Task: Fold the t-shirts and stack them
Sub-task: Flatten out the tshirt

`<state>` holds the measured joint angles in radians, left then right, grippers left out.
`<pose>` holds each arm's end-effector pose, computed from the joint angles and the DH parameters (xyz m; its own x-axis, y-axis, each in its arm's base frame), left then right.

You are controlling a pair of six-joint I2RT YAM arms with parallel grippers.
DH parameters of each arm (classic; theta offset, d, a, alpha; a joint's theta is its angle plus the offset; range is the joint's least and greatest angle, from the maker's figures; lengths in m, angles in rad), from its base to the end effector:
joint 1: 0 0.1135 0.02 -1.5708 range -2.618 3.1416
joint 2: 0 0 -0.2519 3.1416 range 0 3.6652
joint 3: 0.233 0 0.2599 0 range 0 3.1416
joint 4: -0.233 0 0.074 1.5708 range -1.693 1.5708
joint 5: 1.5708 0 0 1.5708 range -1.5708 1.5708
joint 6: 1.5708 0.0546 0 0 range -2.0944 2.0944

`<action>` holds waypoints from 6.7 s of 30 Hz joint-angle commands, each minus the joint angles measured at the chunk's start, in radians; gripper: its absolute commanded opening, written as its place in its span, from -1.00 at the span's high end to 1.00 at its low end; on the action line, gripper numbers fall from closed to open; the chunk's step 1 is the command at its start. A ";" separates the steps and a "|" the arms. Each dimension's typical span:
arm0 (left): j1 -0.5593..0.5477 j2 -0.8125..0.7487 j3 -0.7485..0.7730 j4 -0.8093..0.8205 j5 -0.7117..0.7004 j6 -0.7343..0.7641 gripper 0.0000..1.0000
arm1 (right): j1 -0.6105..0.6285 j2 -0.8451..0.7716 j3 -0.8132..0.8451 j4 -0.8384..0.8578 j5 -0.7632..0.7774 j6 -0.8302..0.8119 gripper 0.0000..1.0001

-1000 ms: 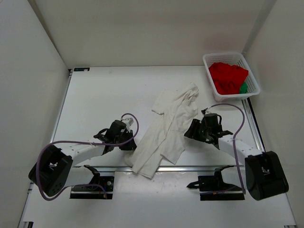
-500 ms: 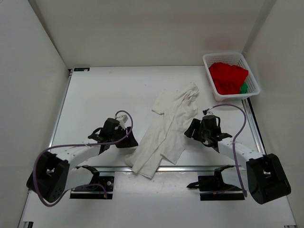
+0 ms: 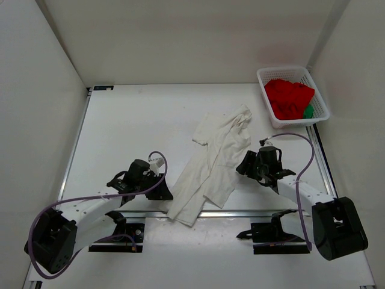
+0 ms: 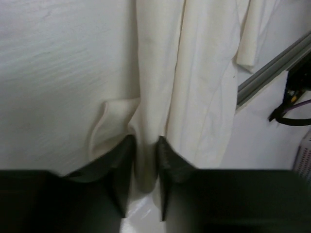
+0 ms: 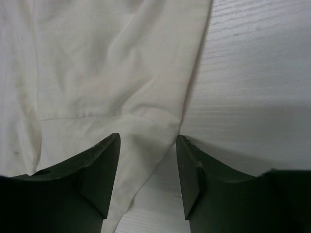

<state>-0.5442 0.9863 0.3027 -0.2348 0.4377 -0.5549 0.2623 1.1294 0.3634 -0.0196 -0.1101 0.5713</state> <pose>0.1505 -0.1181 0.1123 -0.9409 0.0116 -0.3386 0.2275 0.7621 -0.6061 0.2176 0.0646 0.1185 -0.7545 0.3539 -0.5527 0.0894 0.8897 0.4476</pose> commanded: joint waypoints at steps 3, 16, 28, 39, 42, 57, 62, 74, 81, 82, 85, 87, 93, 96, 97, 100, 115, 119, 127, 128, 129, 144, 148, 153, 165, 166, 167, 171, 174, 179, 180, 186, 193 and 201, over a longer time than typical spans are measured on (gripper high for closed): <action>-0.008 0.055 0.039 0.104 -0.011 -0.007 0.72 | -0.005 0.072 -0.008 0.012 -0.017 -0.008 0.30; 0.159 0.311 0.468 0.080 -0.431 0.019 1.00 | -0.127 0.276 0.238 0.060 -0.024 -0.021 1.00; 0.291 0.229 0.348 0.131 -0.353 -0.062 -0.27 | -0.040 0.178 0.321 -0.109 0.108 -0.080 0.11; 0.325 -0.020 0.142 0.071 -0.252 -0.057 -0.03 | 0.452 0.078 0.196 -0.327 0.346 0.102 0.13; 0.311 -0.020 0.121 0.078 -0.229 -0.063 -0.03 | 0.512 0.115 0.239 -0.348 0.357 0.119 0.14; 0.282 -0.034 0.088 0.114 -0.214 -0.057 -0.01 | 0.582 0.306 0.281 -0.378 0.403 0.194 0.33; 0.290 -0.031 0.086 0.115 -0.214 -0.059 0.00 | 0.563 0.276 0.235 -0.364 0.402 0.210 0.76; 0.351 -0.028 0.065 0.101 -0.226 -0.100 0.04 | 0.442 -0.095 0.207 -0.502 0.392 0.093 1.00; 0.458 0.020 -0.030 0.216 -0.237 -0.210 -0.03 | 0.321 -0.215 0.186 -0.481 0.308 0.002 1.00; 0.467 0.043 -0.036 0.251 -0.229 -0.221 -0.03 | 0.324 -0.211 0.183 -0.470 0.290 -0.005 0.98; 0.472 0.092 -0.039 0.301 -0.267 -0.289 -0.02 | 0.354 -0.183 0.174 -0.442 0.277 0.001 1.00; 0.460 0.101 -0.048 0.334 -0.281 -0.330 -0.04 | 0.387 -0.163 0.160 -0.422 0.285 0.005 1.00; 0.368 0.227 0.015 0.327 -0.424 -0.313 0.02 | 0.403 -0.183 0.149 -0.362 0.260 0.004 0.99; 0.346 0.281 0.033 0.334 -0.468 -0.292 0.09 | 0.411 -0.192 0.149 -0.348 0.245 0.007 0.99; 0.340 0.294 0.058 0.335 -0.487 -0.278 0.12 | 0.410 -0.197 0.147 -0.341 0.244 0.004 0.99; 0.339 0.314 0.085 0.305 -0.521 -0.260 0.22 | 0.414 -0.200 0.141 -0.332 0.237 0.012 0.98; 0.337 0.368 0.179 0.252 -0.518 -0.231 1.00 | 0.400 -0.289 0.144 -0.332 0.217 -0.007 0.98; 0.317 0.229 0.234 0.141 -0.476 -0.151 1.00 | 0.344 -0.281 0.251 -0.419 0.245 -0.062 0.99; 0.347 0.062 0.756 -0.194 -0.254 -0.002 1.00 | 0.293 -0.165 0.807 -0.745 0.499 -0.211 1.00; 0.377 0.058 0.836 -0.213 -0.191 -0.003 1.00 | 0.308 -0.152 0.913 -0.764 0.548 -0.232 1.00; 0.432 0.055 0.872 -0.215 -0.115 -0.017 1.00 | 0.322 -0.128 1.042 -0.801 0.602 -0.238 1.00; 0.748 0.251 1.266 -0.224 0.125 -0.123 1.00 | 0.574 0.257 1.872 -0.839 0.879 -0.536 1.00; 0.704 0.337 1.139 -0.163 0.057 -0.078 1.00 | 0.318 0.146 1.502 -0.763 0.530 -0.418 1.00; 0.557 0.669 1.281 -0.230 -0.162 0.007 0.97 | 0.063 0.065 1.091 -0.550 0.241 -0.350 1.00; 0.383 0.921 1.510 -0.426 -0.278 0.089 0.00 | -0.046 0.168 0.919 -0.476 0.188 -0.314 0.98; 0.391 0.770 1.263 -0.281 -0.268 0.073 -0.03 | -0.052 0.149 0.895 -0.452 0.164 -0.311 1.00; 0.397 0.633 1.057 -0.145 -0.266 0.028 0.08 | -0.049 0.121 0.835 -0.430 0.152 -0.307 1.00; 0.403 0.318 0.615 -0.087 -0.283 0.003 0.25 | -0.005 0.079 0.744 -0.416 0.152 -0.309 1.00; 0.365 0.152 0.428 -0.153 -0.326 0.007 0.23 | 0.031 0.041 0.669 -0.407 0.148 -0.283 0.99; 0.276 -0.043 0.228 -0.233 -0.433 -0.057 0.10 | 0.086 -0.028 0.589 -0.362 0.136 -0.252 1.00; 0.276 -0.064 0.216 -0.263 -0.435 -0.062 0.08 | 0.100 -0.040 0.571 -0.364 0.145 -0.245 1.00; 0.208 -0.097 0.153 -0.304 -0.547 -0.088 -0.03 | 0.136 -0.101 0.461 -0.303 0.127 -0.191 1.00; 0.170 -0.023 0.122 -0.206 -0.566 -0.117 -0.06 | 0.196 -0.097 0.425 -0.281 0.130 -0.192 1.00; 0.144 0.047 0.084 -0.138 -0.580 -0.120 0.00 | 0.189 -0.105 0.413 -0.261 0.119 -0.191 1.00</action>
<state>-0.3756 1.0084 0.3969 -0.4244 -0.1154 -0.6636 0.4568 1.0378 0.7818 -0.3428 0.0101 0.3737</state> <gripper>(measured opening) 0.504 0.023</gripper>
